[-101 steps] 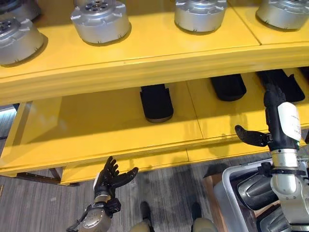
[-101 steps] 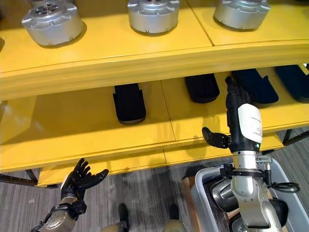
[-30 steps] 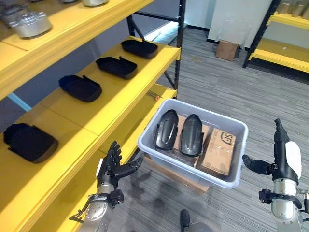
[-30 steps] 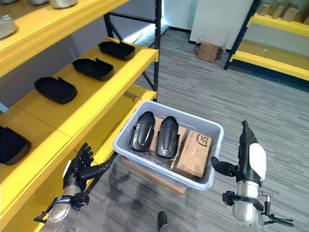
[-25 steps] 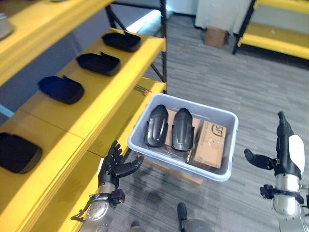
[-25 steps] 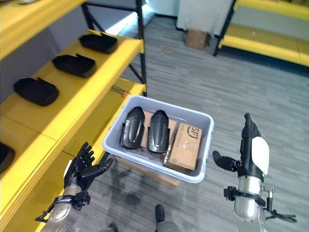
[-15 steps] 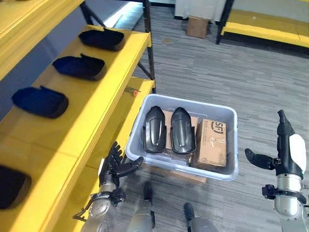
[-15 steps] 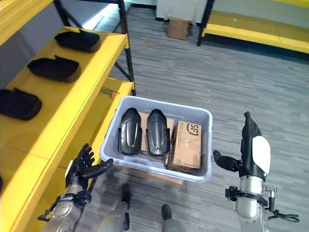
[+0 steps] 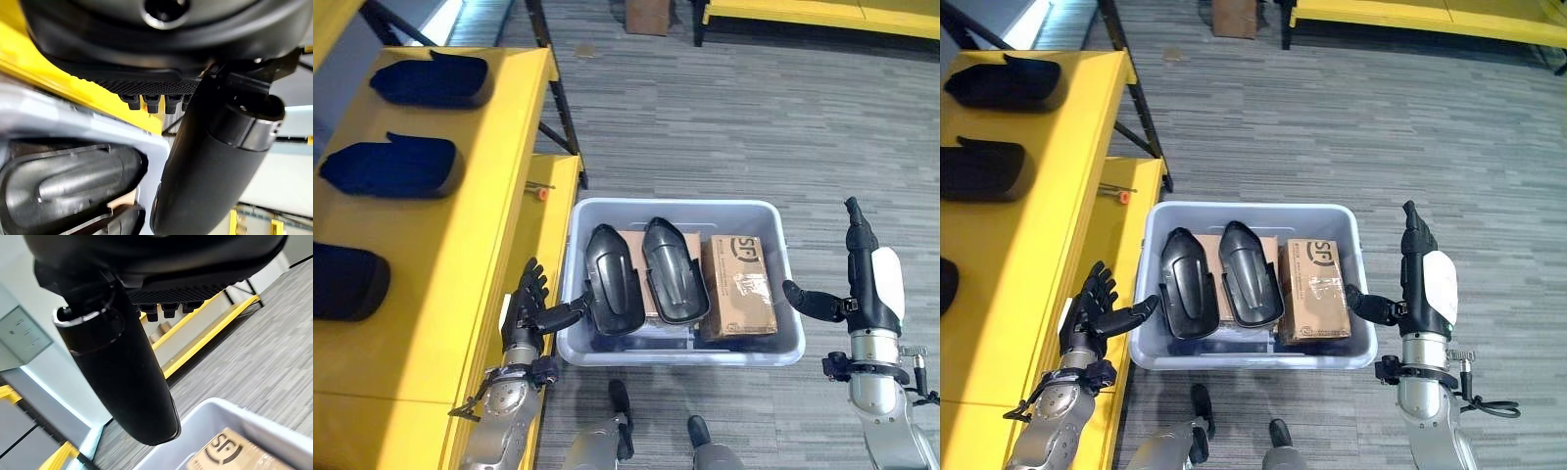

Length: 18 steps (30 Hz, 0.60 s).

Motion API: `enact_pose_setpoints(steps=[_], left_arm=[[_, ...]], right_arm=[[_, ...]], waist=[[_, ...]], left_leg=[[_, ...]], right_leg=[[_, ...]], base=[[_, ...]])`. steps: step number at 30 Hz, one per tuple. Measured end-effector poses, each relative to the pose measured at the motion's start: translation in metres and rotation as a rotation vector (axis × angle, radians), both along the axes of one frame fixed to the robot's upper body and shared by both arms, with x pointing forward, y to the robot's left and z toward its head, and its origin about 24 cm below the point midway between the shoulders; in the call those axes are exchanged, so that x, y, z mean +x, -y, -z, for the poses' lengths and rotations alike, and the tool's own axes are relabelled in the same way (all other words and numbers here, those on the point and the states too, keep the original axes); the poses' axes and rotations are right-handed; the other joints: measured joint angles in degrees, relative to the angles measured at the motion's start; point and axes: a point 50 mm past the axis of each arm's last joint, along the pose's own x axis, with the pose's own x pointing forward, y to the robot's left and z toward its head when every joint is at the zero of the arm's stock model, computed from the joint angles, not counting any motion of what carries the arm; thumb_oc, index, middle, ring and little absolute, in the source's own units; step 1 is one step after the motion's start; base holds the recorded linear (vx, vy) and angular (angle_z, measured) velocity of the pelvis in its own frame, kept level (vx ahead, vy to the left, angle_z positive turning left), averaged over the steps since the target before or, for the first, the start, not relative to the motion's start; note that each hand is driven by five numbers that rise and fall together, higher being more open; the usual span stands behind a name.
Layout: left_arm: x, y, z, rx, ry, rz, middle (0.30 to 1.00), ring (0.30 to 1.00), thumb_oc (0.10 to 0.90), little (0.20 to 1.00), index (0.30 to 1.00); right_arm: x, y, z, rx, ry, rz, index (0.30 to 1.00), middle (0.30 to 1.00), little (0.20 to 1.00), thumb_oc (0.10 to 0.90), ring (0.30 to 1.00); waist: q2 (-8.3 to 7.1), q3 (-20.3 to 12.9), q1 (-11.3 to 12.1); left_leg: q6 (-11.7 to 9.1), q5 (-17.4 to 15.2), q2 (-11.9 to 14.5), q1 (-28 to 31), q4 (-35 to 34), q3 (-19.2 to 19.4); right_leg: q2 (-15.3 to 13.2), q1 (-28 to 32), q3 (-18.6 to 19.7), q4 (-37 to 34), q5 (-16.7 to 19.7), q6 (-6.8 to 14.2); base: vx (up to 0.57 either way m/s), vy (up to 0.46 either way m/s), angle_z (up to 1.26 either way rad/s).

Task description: Move parts from the plastic box to the shelf.

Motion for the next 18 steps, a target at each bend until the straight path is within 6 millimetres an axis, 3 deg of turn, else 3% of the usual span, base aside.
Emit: enact_pose_setpoints(steps=[6,8,9,10,11,12,13,15,17,18], left_arm=[[0.005,0.008,-0.005,0.013,0.017,0.049,1.000,1.000,0.900,1.000,1.000],[0.005,0.006,-0.006,0.024,0.017,0.052,1.000,1.000,0.900,1.000,1.000],[0.003,0.002,-0.006,0.041,0.013,0.049,1.000,1.000,0.900,1.000,1.000],[0.002,-0.004,-0.007,0.076,0.004,0.053,1.000,1.000,0.900,1.000,1.000],[0.000,-0.008,-0.006,0.086,-0.004,0.045,1.000,1.000,0.900,1.000,1.000],[0.000,-0.009,-0.007,0.086,-0.003,0.041,1.000,1.000,0.900,1.000,1.000],[0.001,-0.014,-0.008,0.090,0.000,0.021,1.000,1.000,0.900,1.000,1.000],[0.003,-0.015,-0.007,0.085,0.001,0.010,1.000,1.000,0.900,1.000,1.000],[0.006,-0.012,-0.011,0.084,0.018,0.029,1.000,1.000,0.900,1.000,1.000],[0.006,-0.009,-0.012,0.079,0.031,0.038,1.000,1.000,0.900,1.000,1.000]], right_arm=[[0.001,0.000,0.000,0.001,-0.004,0.004,1.000,1.000,1.000,0.900,1.000],[0.008,-0.003,-0.006,-0.008,0.012,-0.024,1.000,1.000,1.000,0.900,1.000],[0.013,-0.008,-0.010,-0.011,0.023,-0.046,1.000,1.000,1.000,0.900,1.000],[0.021,-0.016,-0.017,-0.025,0.048,-0.091,1.000,1.000,1.000,0.900,1.000],[0.029,-0.024,-0.025,-0.049,0.075,-0.136,1.000,1.000,1.000,0.900,1.000],[0.031,-0.027,-0.027,-0.055,0.080,-0.148,1.000,1.000,1.000,0.900,1.000],[0.039,-0.039,-0.034,-0.067,0.103,-0.207,1.000,1.000,1.000,0.900,1.000],[0.042,-0.049,-0.035,-0.082,0.106,-0.256,1.000,1.000,1.000,0.900,1.000],[0.039,-0.049,-0.025,-0.119,0.042,-0.280,1.000,1.000,1.000,0.900,1.000],[0.037,-0.048,-0.022,-0.144,0.020,-0.280,1.000,1.000,1.000,0.900,1.000]], waist=[[0.14,-0.3,-0.7],[0.21,-0.4,-0.4],[0.37,-0.4,0.4],[0.42,-0.5,1.4],[0.41,-0.5,1.4],[0.45,-0.5,1.4],[0.72,-0.3,1.7],[0.53,0.0,2.1],[-1.38,0.3,1.4],[-1.30,0.3,0.5]], left_leg=[[-0.3,-0.2,0.7,-1.8,0.0,0.3],[-0.3,-0.2,1.8,-1.9,-0.3,2.3],[-0.2,0.0,3.0,-2.1,-0.6,3.6],[-0.2,0.1,4.7,-2.1,-1.0,5.9],[0.0,-0.1,4.9,-2.1,-0.6,7.6],[0.0,-0.2,5.0,-2.0,-0.6,8.2],[-0.2,-0.5,6.0,-2.1,-0.4,10.1],[-1.5,-0.1,7.0,-1.3,-0.3,11.3],[-3.9,0.0,6.5,-0.1,0.6,9.2],[-5.4,-0.1,7.0,-0.4,0.9,7.0]], right_leg=[[0.8,-3.0,0.1,0.9,0.5,0.0],[1.7,-5.9,-1.0,3.3,1.3,0.4],[2.2,-7.3,-3.6,4.3,2.1,0.6],[2.2,-9.4,-11.2,4.5,2.9,-0.8],[-0.6,-9.8,-19.1,2.6,3.4,-2.0],[-1.5,-10.0,-20.2,2.1,3.7,-1.9],[-4.3,-12.0,-22.6,0.0,5.7,-0.7],[-6.7,-13.4,-24.4,-3.6,9.1,1.4],[-7.9,-11.2,-23.9,-4.8,12.6,1.5],[-7.1,-10.9,-23.1,-4.2,16.1,3.3]], base=[[0.05,0.099,-0.11],[-0.10,0.044,-0.48],[0.00,-0.021,-1.03],[0.00,-0.038,-1.19],[-0.02,-0.073,-1.01],[-0.06,-0.127,-0.95],[-0.05,-0.189,-0.88],[-0.01,-0.225,-0.52],[-0.01,-0.198,0.49],[-0.03,-0.226,0.64]])
